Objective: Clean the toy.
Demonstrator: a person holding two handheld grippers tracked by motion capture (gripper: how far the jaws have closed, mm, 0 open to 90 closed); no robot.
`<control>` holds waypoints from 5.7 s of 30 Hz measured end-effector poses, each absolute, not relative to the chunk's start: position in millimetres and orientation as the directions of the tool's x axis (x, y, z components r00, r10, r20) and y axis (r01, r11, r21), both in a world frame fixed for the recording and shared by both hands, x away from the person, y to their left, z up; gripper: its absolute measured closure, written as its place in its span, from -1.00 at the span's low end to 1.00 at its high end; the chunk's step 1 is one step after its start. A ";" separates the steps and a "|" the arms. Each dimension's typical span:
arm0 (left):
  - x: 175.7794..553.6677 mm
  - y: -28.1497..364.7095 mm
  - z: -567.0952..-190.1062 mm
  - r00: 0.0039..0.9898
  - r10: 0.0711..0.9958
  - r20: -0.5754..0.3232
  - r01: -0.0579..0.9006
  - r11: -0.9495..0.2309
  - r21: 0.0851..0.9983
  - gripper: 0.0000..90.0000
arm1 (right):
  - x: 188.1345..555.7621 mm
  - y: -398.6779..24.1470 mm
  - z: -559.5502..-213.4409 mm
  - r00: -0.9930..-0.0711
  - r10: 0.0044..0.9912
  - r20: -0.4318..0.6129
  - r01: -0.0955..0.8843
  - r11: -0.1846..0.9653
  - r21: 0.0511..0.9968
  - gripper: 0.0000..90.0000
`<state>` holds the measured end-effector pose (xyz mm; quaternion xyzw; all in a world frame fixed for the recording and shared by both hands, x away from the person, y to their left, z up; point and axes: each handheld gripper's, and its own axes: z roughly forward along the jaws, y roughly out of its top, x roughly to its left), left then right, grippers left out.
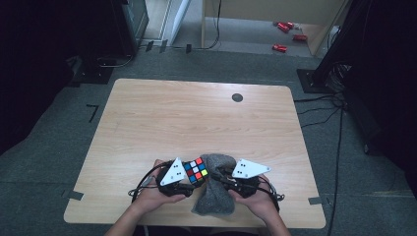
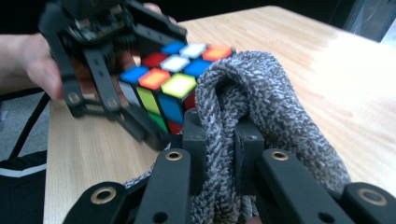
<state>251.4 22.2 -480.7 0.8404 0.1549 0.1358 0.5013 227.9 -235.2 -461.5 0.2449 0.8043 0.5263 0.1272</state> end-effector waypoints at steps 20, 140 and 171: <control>259.7 29.4 -484.9 0.896 0.441 0.046 0.178 -0.452 0.874 -0.23 | 225.1 -226.2 -463.2 -0.873 0.480 0.084 0.269 0.331 0.904 0.72; 263.0 35.4 -482.6 0.875 0.482 0.033 0.218 -0.455 0.863 -0.23 | 263.4 -272.9 -515.4 -0.729 0.683 -0.038 0.451 0.522 0.724 -0.77; 253.7 23.2 -476.4 0.905 0.423 0.048 0.157 -0.435 0.887 -0.23 | 233.9 -232.8 -472.0 -0.704 0.628 0.331 0.477 0.073 0.876 0.63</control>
